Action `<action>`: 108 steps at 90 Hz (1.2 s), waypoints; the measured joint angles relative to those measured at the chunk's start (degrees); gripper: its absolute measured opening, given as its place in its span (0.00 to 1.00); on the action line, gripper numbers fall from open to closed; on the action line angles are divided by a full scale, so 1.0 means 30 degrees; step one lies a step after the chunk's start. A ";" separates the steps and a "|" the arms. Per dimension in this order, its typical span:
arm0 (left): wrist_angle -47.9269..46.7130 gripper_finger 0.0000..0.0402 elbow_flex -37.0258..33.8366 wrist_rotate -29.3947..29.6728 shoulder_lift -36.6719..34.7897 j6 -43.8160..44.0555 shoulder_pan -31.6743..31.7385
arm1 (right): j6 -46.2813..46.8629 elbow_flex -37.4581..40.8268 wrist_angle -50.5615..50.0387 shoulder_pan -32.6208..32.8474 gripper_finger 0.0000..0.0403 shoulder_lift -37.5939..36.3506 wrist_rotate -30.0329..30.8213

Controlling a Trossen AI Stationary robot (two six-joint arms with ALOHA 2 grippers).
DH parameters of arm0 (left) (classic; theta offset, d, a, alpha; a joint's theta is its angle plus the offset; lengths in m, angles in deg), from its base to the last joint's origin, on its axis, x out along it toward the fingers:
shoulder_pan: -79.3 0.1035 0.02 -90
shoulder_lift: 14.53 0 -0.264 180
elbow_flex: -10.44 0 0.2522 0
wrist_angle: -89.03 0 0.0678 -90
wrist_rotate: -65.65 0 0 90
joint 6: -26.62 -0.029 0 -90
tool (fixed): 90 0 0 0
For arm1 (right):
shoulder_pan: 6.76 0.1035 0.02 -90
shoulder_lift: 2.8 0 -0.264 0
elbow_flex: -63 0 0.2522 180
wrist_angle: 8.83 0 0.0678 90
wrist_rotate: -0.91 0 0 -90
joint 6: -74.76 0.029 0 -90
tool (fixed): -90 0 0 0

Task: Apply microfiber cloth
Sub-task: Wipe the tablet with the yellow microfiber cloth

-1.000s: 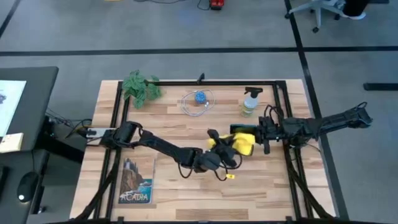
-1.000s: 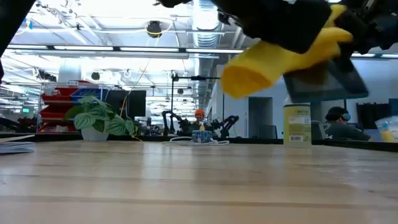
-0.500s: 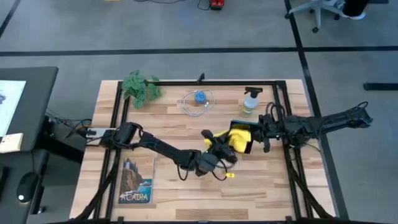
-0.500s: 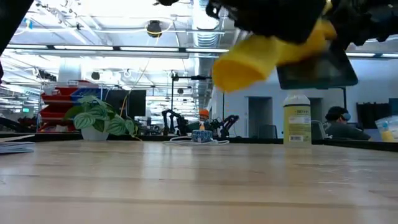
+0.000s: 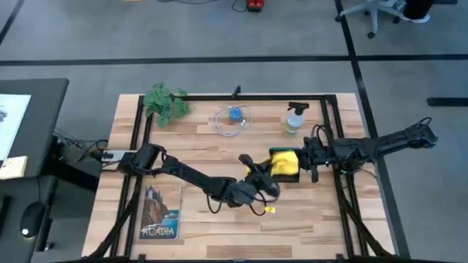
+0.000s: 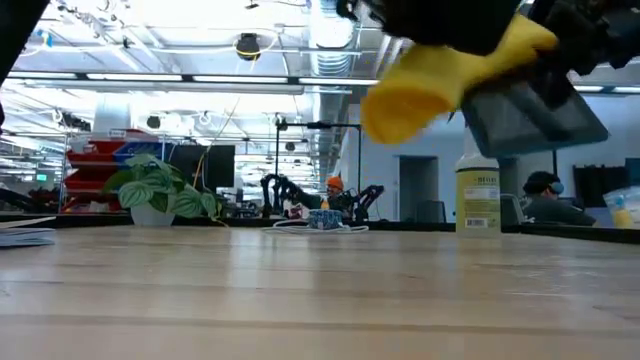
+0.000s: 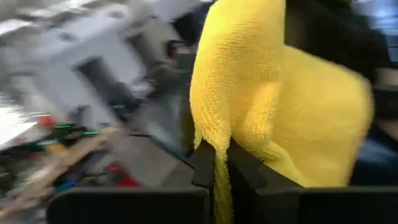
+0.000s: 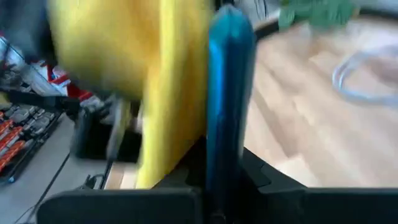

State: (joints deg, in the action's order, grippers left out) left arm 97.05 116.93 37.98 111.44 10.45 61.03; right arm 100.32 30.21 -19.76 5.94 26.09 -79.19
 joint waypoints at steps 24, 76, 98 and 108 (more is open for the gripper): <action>-0.4507 0.00 -0.0036 -0.1078 0.0032 0.5389 -0.0013 | -0.0975 -0.0503 0.0071 -0.0009 0.04 -0.0437 0.0449; -0.1608 0.00 0.0732 0.0193 -0.0765 0.0629 -0.0290 | -0.0321 -0.0598 0.0027 0.0049 0.04 0.1118 -0.0672; -0.3721 0.00 0.0823 -0.2286 -0.1170 0.2956 -0.0018 | -0.1261 -0.0509 0.1322 0.0042 0.04 0.1107 -0.0810; -0.5588 0.00 0.0823 -0.3325 -0.1155 0.5103 0.0081 | -0.1750 -0.0496 0.1629 0.0017 0.04 0.0806 -0.0648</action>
State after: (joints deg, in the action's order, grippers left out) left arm 80.29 119.40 28.01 107.97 25.75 61.28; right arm 95.07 28.73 -14.87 5.99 28.50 -81.13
